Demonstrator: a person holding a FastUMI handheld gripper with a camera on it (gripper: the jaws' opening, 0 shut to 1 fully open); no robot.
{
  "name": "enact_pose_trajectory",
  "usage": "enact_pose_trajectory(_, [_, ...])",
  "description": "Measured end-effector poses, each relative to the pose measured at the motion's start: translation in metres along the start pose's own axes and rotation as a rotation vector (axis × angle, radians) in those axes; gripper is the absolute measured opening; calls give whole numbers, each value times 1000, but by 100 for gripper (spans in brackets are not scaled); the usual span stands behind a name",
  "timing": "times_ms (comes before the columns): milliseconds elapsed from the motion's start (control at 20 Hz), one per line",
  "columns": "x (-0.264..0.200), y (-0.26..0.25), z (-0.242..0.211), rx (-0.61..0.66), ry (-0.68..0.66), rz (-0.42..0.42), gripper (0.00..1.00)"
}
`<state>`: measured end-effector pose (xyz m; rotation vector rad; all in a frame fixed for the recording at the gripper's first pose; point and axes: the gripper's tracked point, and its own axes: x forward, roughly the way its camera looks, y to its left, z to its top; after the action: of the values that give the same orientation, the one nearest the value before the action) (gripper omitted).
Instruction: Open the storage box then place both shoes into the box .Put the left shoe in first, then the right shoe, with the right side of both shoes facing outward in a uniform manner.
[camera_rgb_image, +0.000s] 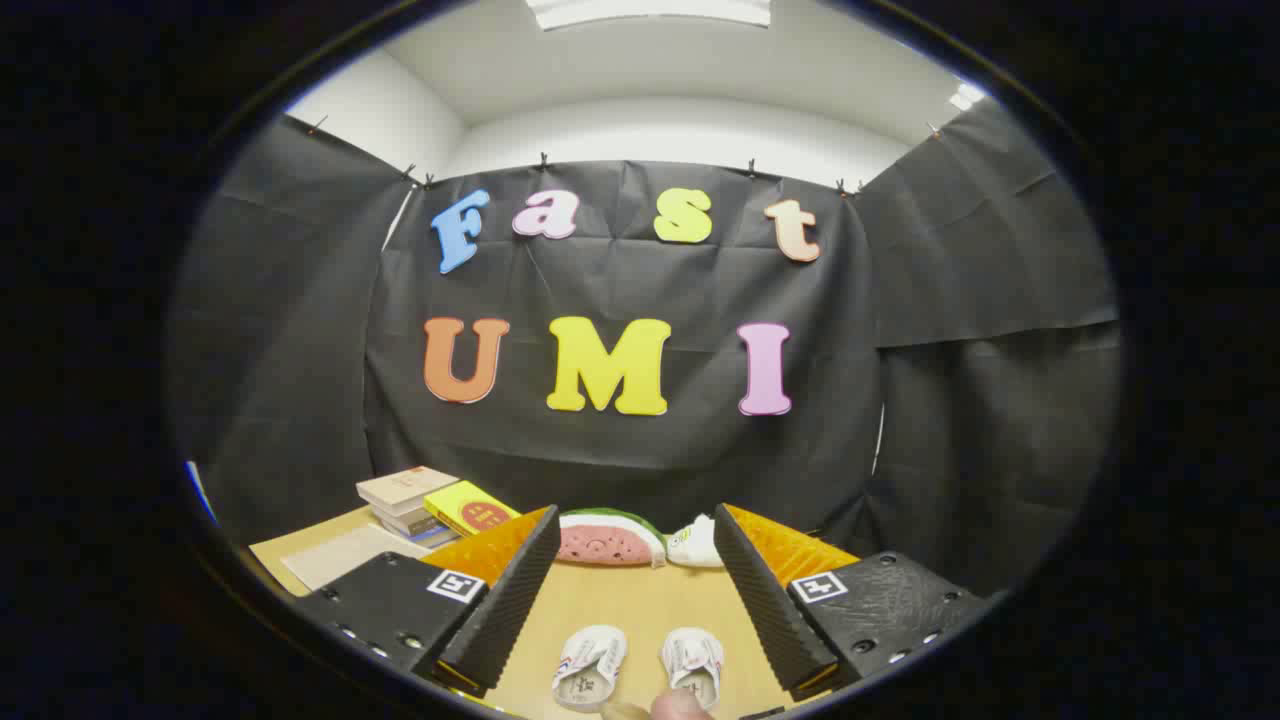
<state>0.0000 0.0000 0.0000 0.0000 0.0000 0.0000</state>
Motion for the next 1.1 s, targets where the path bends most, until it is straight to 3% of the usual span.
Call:
enact_pose_trajectory(850, [37, -38, 10, 23, -17, -54, 95])
enact_pose_trajectory(1100, [49, -27, 9, 9, 6, -19, 95])
